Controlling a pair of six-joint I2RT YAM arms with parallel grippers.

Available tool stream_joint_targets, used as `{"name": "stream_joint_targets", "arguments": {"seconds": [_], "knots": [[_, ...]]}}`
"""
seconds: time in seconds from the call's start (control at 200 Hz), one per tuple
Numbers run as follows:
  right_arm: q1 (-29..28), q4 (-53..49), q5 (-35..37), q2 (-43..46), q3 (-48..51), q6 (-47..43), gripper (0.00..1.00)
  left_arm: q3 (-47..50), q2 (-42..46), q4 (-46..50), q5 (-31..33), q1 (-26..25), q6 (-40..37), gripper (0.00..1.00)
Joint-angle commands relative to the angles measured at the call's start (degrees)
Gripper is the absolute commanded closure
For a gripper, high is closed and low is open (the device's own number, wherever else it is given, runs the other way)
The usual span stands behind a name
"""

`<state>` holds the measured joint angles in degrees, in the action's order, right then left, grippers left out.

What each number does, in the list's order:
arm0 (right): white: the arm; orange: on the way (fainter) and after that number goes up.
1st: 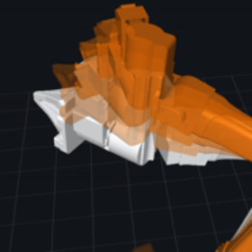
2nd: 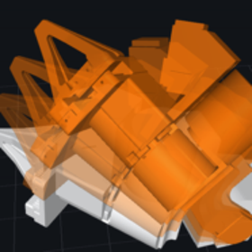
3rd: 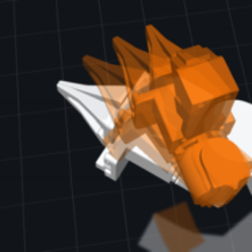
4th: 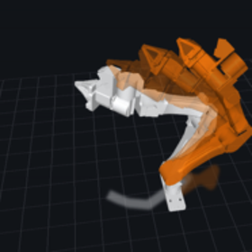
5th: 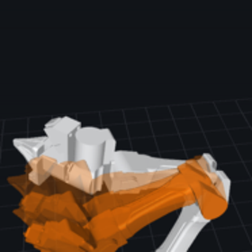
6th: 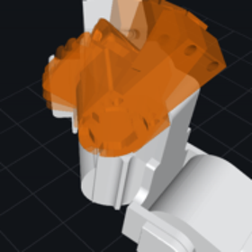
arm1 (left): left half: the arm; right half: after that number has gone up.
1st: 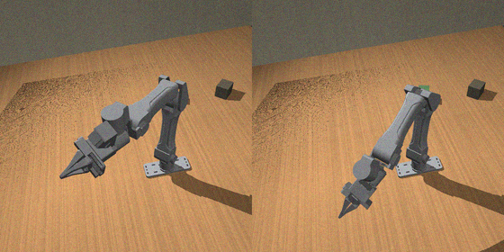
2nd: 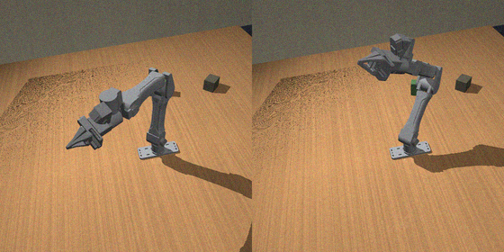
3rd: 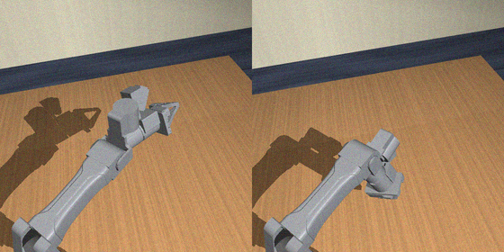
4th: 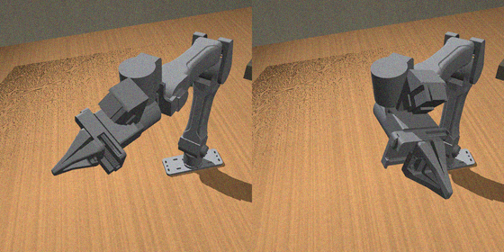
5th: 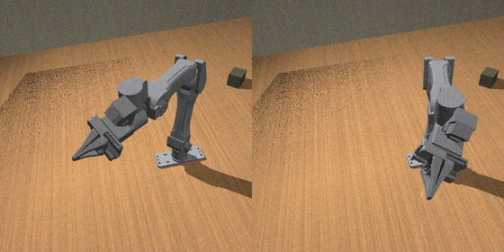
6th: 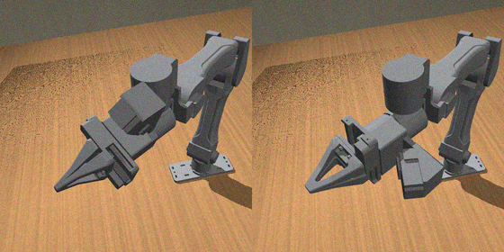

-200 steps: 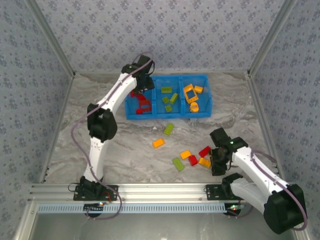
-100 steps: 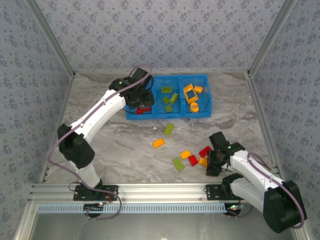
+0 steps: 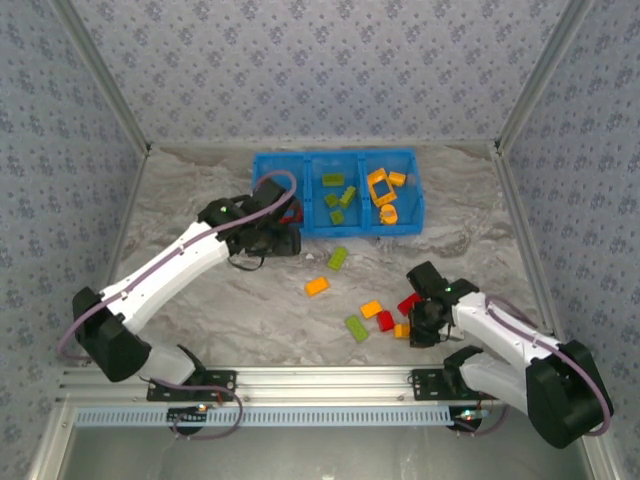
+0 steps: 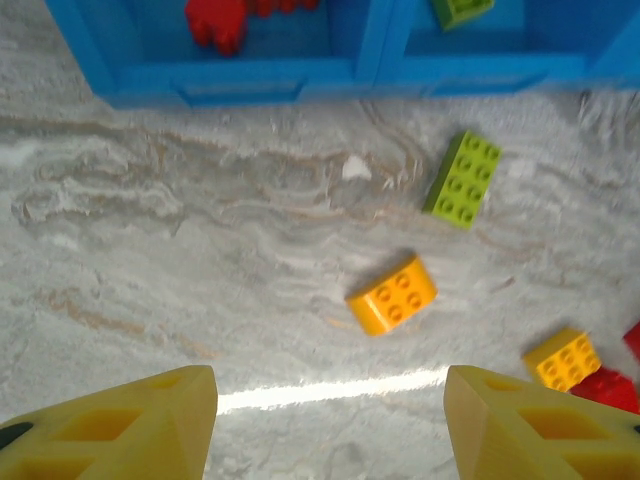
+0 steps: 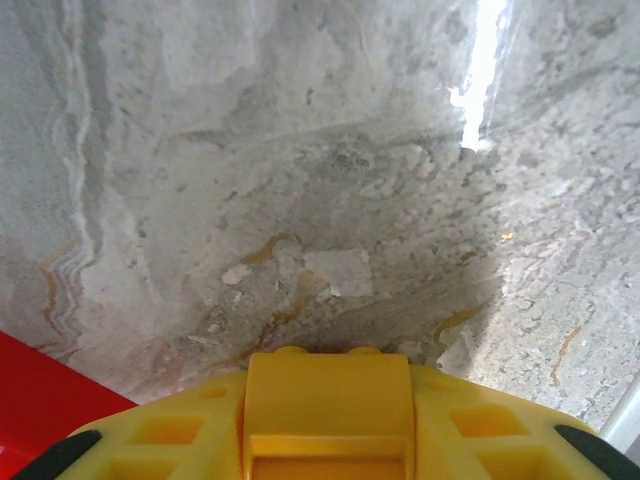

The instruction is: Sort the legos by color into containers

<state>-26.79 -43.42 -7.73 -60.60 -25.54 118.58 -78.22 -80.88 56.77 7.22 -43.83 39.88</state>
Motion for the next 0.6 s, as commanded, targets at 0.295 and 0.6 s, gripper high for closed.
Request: {"name": "stream_joint_targets", "arguments": {"seconds": [0.295,0.6], "knots": [[2.75,-3.66,11.43,1.82,-9.18,2.89,0.76,5.22,1.74,-2.75,-0.38,-2.84,-1.44,0.38],[8.37,-7.64,20.53,-11.37,-37.44,-42.34,0.77,11.13,3.66,-8.38,-5.54,-5.07,-5.39,0.37]]}}
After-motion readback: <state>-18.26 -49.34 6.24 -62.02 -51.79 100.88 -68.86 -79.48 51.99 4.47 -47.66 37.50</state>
